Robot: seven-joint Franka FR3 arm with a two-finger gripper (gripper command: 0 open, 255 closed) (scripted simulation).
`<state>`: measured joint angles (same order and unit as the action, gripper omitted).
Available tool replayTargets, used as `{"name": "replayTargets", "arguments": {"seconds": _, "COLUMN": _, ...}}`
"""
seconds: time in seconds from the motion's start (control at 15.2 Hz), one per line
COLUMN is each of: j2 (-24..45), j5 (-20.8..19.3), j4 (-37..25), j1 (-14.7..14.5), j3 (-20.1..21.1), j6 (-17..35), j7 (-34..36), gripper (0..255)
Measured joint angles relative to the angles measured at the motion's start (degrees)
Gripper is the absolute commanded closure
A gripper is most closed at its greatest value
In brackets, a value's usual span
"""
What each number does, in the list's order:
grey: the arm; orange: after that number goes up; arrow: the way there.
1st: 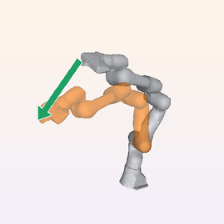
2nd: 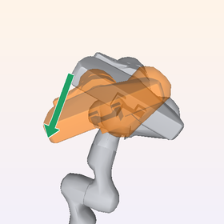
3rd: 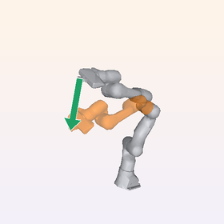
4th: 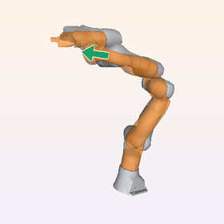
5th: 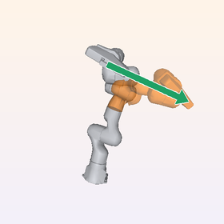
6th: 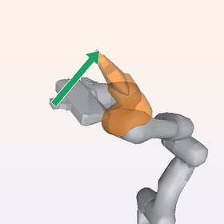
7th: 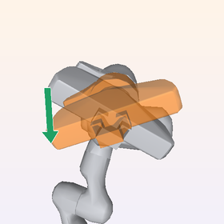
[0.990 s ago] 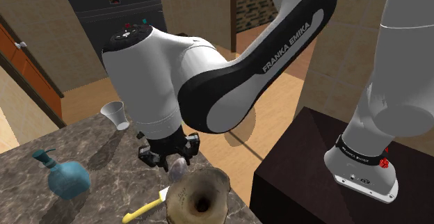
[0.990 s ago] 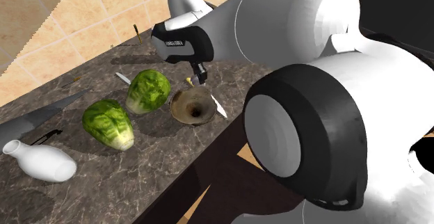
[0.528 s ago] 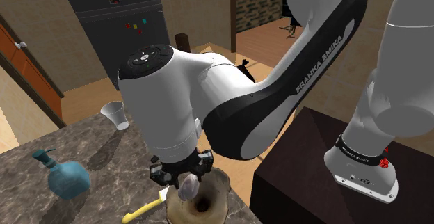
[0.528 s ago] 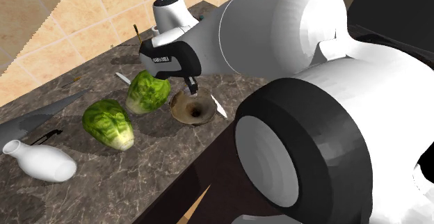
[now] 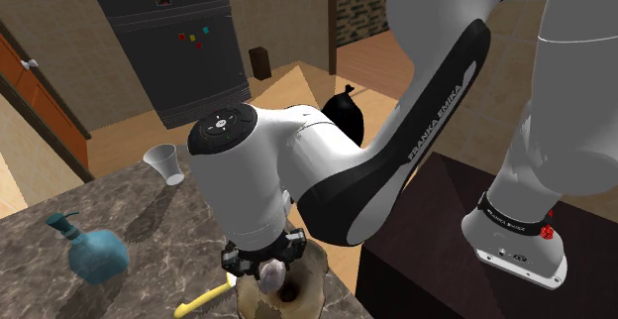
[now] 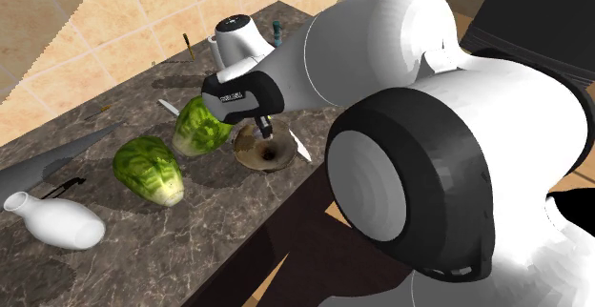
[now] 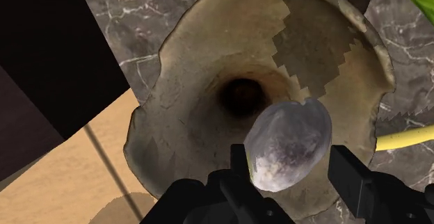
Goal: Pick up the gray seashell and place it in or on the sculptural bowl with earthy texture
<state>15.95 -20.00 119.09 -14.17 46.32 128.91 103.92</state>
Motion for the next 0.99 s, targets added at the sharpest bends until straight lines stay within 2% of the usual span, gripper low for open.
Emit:
{"name": "replayTargets", "arguments": {"seconds": 0.53, "j2": 1.1, "j5": -1.26, "j4": 0.49, "j1": -0.5, "j3": -0.6, "j6": 1.21, "j7": 0.91, "gripper": 255}}
{"name": "replayTargets", "arguments": {"seconds": 0.59, "j2": 1.11, "j5": -1.27, "j4": 0.49, "j1": -0.51, "j3": -0.6, "j6": 1.21, "j7": 0.91, "gripper": 0}}
{"name": "replayTargets", "arguments": {"seconds": 0.99, "j2": 1.11, "j5": -1.27, "j4": 0.49, "j1": -0.51, "j3": -0.6, "j6": 1.21, "j7": 0.92, "gripper": 0}}
